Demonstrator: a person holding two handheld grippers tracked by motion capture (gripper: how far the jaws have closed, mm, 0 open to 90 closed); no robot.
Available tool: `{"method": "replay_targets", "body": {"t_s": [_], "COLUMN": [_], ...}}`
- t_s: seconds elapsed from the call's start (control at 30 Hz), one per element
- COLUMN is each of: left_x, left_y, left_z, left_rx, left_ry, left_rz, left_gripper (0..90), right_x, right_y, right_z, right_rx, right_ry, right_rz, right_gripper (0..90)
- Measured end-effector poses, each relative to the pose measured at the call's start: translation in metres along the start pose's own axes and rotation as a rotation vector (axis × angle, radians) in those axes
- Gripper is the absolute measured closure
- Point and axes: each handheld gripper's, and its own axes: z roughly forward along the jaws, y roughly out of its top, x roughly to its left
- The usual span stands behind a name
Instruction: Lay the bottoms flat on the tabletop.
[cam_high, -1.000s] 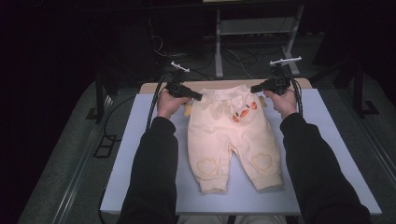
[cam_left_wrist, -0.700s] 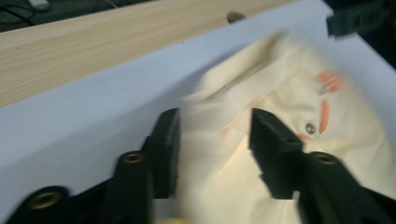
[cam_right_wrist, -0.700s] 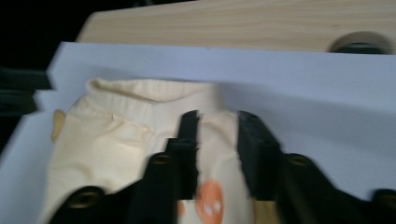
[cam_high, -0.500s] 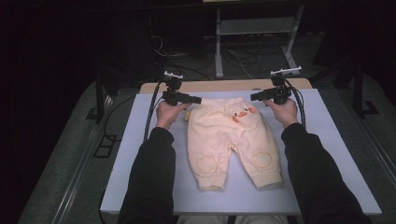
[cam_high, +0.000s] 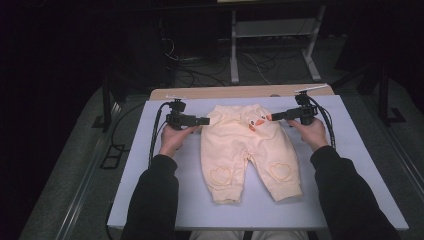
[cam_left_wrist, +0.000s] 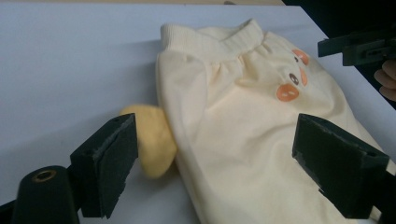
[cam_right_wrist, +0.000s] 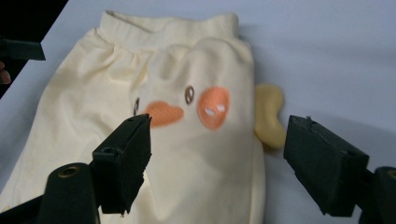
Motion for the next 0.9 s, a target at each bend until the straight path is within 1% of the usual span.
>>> {"method": "replay_targets", "body": {"t_s": [0.1, 0.2, 0.23, 0.3, 0.33, 0.37, 0.4, 0.43, 0.47, 0.5, 0.53, 0.57, 0.6, 0.63, 0.7, 0.73, 0.77, 0.87, 0.9], "left_x": [0.002, 0.002, 0.002, 0.002, 0.003, 0.003, 0.004, 0.004, 0.006, 0.007, 0.008, 0.010, 0.012, 0.014, 0.019, 0.022, 0.024, 0.028, 0.028], "left_y": [-0.016, -0.026, -0.030, -0.034, -0.035, -0.036, -0.037, -0.037, -0.038, -0.039, -0.039, -0.040, -0.040, -0.039, -0.035, -0.031, -0.027, -0.013, -0.006], "left_z": [-0.004, -0.004, -0.003, 0.000, 0.001, 0.003, 0.006, 0.009, 0.013, 0.015, 0.017, 0.020, 0.022, 0.023, 0.025, 0.025, 0.025, 0.025, 0.027], "left_rx": [-0.022, -0.010, 0.000, -0.002, 0.001, 0.006, 0.014, 0.022, 0.023, 0.027, 0.030, 0.033, 0.034, 0.043, 0.074, 0.090, 0.092, 0.107, 0.120], "left_ry": [-0.007, -0.015, -0.014, -0.020, -0.024, -0.019, -0.008, -0.007, -0.019, -0.022, -0.025, -0.045, -0.053, -0.055, -0.063, -0.060, -0.057, -0.052, -0.054], "left_rz": [-0.036, -0.057, -0.058, -0.066, -0.073, -0.084, -0.093, -0.097, -0.111, -0.121, -0.131, -0.150, -0.161, -0.161, -0.157, -0.149, -0.145, -0.127, -0.108], "left_gripper": [18.3, 23.2, 25.1, 30.8, 35.3, 38.0, 41.8, 44.9, 49.8, 56.9, 65.1, 73.4, 81.4, 85.5, 86.3, 86.4, 86.5, 86.5, 86.5], "right_x": [-0.006, -0.012, -0.014, -0.016, -0.018, -0.018, -0.019, -0.019, -0.020, -0.020, -0.019, -0.018, -0.017, -0.017, -0.020, -0.021, -0.024, -0.027, -0.027], "right_y": [-0.008, -0.017, -0.019, -0.024, -0.026, -0.027, -0.028, -0.029, -0.029, -0.029, -0.029, -0.029, -0.029, -0.029, -0.029, -0.029, -0.029, -0.031, -0.032], "right_z": [-0.002, -0.003, -0.003, -0.001, 0.000, 0.002, 0.004, 0.006, 0.009, 0.013, 0.015, 0.016, 0.016, 0.016, 0.013, 0.012, 0.010, 0.006, 0.004], "right_rx": [0.003, 0.019, 0.018, 0.021, 0.024, 0.028, 0.032, 0.039, 0.046, 0.060, 0.068, 0.072, 0.068, 0.066, 0.065, 0.064, 0.060, 0.054, 0.051], "right_ry": [-0.005, -0.003, -0.001, 0.003, 0.014, 0.021, 0.019, 0.030, 0.045, 0.049, 0.043, 0.038, 0.037, 0.050, 0.057, 0.058, 0.064, 0.055, 0.055], "right_rz": [0.013, 0.031, 0.031, 0.045, 0.051, 0.055, 0.059, 0.063, 0.065, 0.076, 0.075, 0.072, 0.065, 0.068, 0.079, 0.090, 0.105, 0.131, 0.137], "right_gripper": [23.0, 25.0, 26.2, 29.5, 32.7, 34.7, 38.1, 42.9, 49.6, 59.3, 67.9, 76.8, 84.5, 85.7, 86.2, 86.3, 86.4, 86.5, 86.5]}}
